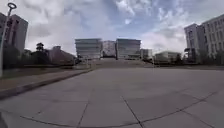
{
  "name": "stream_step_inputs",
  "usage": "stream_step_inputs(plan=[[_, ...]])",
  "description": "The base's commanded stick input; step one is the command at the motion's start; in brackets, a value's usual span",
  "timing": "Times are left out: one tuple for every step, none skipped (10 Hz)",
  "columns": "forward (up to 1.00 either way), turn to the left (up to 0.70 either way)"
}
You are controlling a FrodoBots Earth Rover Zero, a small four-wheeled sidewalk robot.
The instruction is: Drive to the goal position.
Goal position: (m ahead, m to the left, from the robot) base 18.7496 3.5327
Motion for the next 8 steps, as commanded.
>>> stream_step_inputs(plan=[[0.70, 0.00], [0.70, 0.00], [0.70, 0.00], [0.70, 0.00], [0.70, 0.00], [0.70, 0.00], [0.70, 0.00], [0.70, 0.00]])
